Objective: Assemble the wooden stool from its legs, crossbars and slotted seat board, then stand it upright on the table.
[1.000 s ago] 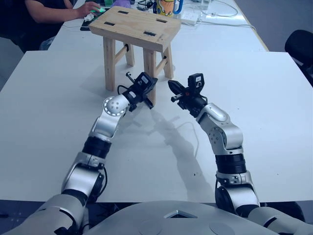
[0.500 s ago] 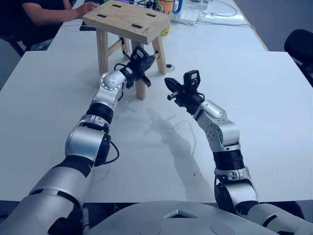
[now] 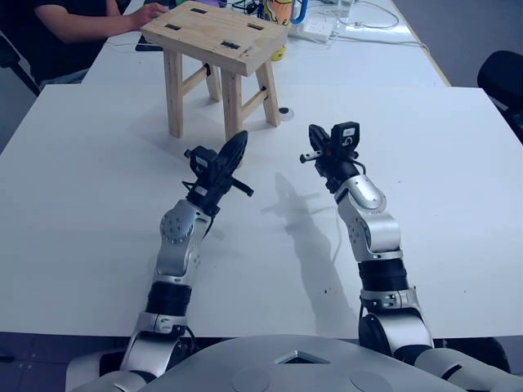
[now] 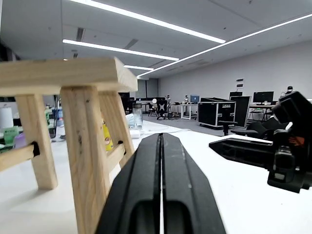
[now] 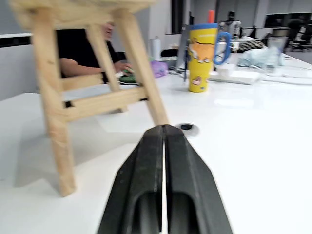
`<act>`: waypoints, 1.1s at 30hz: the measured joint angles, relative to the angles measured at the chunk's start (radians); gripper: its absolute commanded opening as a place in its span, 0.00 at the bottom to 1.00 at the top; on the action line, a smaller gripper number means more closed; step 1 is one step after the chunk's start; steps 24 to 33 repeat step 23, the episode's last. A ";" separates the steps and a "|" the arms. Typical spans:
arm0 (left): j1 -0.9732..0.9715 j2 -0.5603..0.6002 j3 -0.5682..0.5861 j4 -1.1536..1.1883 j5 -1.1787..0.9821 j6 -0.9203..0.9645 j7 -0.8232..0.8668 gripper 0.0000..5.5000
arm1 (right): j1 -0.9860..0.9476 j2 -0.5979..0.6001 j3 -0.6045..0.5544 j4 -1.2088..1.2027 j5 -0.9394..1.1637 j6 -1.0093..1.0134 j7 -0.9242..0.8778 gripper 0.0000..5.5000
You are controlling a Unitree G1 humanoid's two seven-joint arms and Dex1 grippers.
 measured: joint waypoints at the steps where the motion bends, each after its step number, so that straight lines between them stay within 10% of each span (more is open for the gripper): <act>1: 0.000 0.000 0.005 -0.009 0.008 0.002 0.014 0.00 | 0.000 0.001 -0.003 0.003 -0.003 -0.011 -0.004 0.00; 33: -0.105 -0.033 0.071 0.085 0.063 0.008 0.199 0.00 | -0.052 0.031 -0.029 0.150 -0.046 -0.133 -0.071 0.00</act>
